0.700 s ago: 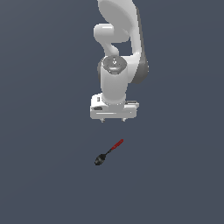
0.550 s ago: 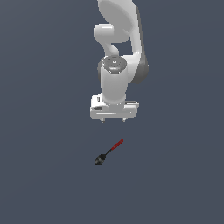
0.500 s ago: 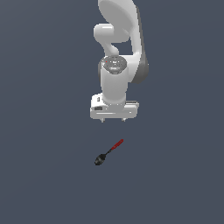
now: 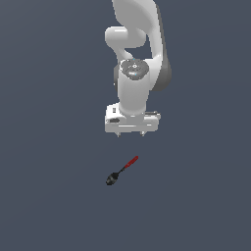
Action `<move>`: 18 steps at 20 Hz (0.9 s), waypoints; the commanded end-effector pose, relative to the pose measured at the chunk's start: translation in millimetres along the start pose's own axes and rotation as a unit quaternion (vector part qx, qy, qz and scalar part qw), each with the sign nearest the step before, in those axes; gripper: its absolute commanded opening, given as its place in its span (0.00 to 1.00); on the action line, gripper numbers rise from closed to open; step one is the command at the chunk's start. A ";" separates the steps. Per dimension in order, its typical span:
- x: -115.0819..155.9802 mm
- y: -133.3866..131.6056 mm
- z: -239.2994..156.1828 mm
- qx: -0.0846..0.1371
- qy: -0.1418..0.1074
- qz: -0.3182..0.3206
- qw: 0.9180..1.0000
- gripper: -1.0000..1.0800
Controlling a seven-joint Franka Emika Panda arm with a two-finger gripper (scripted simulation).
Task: Pick up the object and move it to a goal position.
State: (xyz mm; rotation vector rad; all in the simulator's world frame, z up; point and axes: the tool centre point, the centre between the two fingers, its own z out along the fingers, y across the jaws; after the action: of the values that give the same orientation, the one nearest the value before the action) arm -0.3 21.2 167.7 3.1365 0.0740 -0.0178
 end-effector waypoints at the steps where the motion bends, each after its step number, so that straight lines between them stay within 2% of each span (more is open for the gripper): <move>1: 0.4 0.7 0.8 0.000 0.000 0.003 1.000 0.96; 11: 15.2 5.8 13.5 0.003 0.000 0.061 0.998 0.96; 18: 35.9 13.8 34.1 0.005 0.000 0.147 0.989 0.96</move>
State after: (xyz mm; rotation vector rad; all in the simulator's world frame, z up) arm 31.0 10.7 138.6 3.1295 -0.3236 -0.0165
